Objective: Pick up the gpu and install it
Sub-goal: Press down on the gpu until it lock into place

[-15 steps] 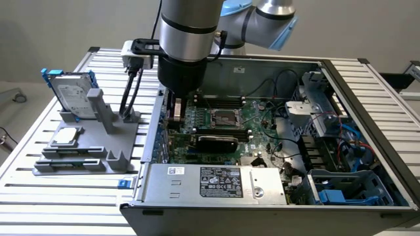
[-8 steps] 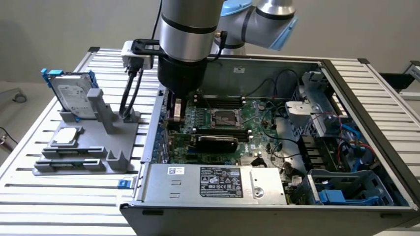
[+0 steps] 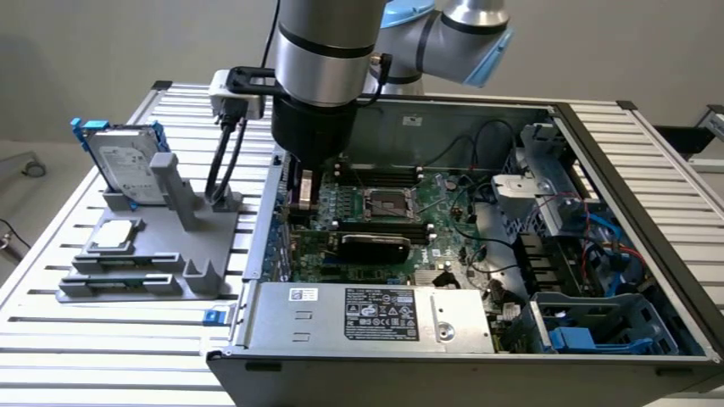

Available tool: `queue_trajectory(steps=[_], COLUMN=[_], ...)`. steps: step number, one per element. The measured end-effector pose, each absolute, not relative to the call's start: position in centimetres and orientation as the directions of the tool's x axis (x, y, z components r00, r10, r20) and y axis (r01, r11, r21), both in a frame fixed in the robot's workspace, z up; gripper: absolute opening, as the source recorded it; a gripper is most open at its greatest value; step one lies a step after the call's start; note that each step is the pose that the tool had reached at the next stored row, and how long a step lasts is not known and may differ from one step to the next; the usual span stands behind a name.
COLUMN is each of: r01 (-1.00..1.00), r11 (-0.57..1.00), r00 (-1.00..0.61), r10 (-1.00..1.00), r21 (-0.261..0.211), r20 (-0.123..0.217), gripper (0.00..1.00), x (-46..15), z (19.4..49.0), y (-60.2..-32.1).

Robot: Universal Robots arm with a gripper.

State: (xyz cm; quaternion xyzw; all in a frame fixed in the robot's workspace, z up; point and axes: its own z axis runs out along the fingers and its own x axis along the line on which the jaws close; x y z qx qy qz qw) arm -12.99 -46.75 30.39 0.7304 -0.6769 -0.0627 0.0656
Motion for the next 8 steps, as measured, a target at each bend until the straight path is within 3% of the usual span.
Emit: queue_trajectory(steps=[8], r01=[-0.979], r11=[-0.075], r00=[0.076], r10=[-0.997], r21=[0.19], r20=[-0.004], gripper=[0.11], x=[-12.86], z=[30.39], y=[-46.75])
